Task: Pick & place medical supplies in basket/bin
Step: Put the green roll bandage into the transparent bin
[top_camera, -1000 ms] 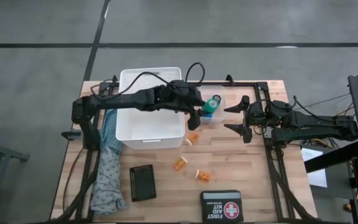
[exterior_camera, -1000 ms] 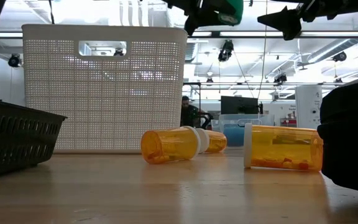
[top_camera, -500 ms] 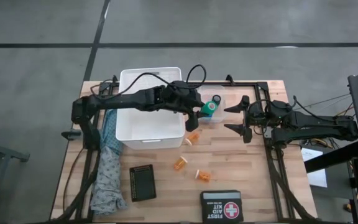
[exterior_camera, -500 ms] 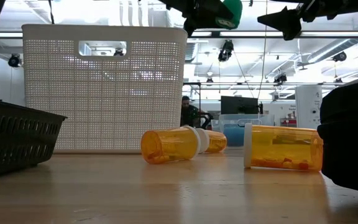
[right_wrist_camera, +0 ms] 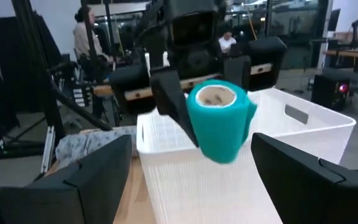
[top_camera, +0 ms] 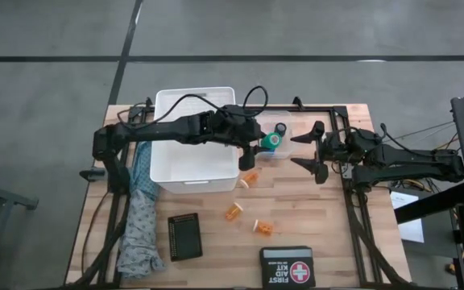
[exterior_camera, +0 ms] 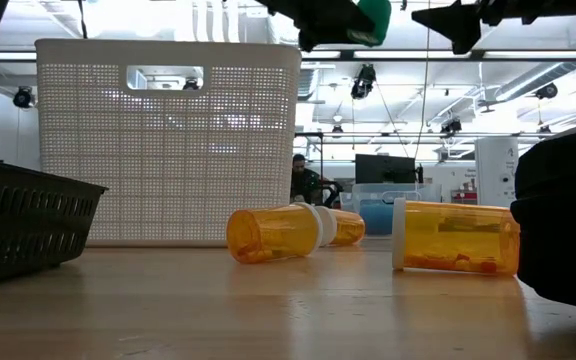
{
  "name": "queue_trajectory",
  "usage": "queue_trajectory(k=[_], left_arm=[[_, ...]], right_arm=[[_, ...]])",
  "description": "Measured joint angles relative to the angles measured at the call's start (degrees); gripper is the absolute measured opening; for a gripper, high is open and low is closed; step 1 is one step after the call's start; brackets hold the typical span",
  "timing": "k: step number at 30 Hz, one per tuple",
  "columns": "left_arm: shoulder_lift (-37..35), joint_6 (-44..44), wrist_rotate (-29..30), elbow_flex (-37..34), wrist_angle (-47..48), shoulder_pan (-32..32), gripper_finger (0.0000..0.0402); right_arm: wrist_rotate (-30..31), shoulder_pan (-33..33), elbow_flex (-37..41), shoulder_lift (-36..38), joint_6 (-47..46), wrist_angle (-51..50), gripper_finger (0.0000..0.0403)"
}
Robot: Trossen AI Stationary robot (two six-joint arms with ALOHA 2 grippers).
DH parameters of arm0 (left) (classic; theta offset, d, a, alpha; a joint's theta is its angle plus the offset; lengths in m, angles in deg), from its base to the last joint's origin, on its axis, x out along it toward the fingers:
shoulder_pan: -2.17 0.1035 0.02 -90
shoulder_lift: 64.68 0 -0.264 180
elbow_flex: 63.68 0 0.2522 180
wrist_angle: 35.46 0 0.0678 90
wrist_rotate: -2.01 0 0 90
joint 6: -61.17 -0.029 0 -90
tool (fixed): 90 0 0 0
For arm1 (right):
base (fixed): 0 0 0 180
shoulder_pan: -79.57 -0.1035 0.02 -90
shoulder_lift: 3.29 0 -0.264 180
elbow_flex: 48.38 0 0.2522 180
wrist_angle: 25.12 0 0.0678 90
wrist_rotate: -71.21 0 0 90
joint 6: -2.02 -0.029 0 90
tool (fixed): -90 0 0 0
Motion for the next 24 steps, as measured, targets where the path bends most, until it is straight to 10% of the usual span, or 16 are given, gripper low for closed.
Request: queue_trajectory(k=[24], left_arm=[[0.15,-5.2,0.46,-0.04,-0.71,-0.04,0.0171]], right_arm=[[8.5,-0.26,-3.61,-13.19,11.11,6.84,0.0327]])
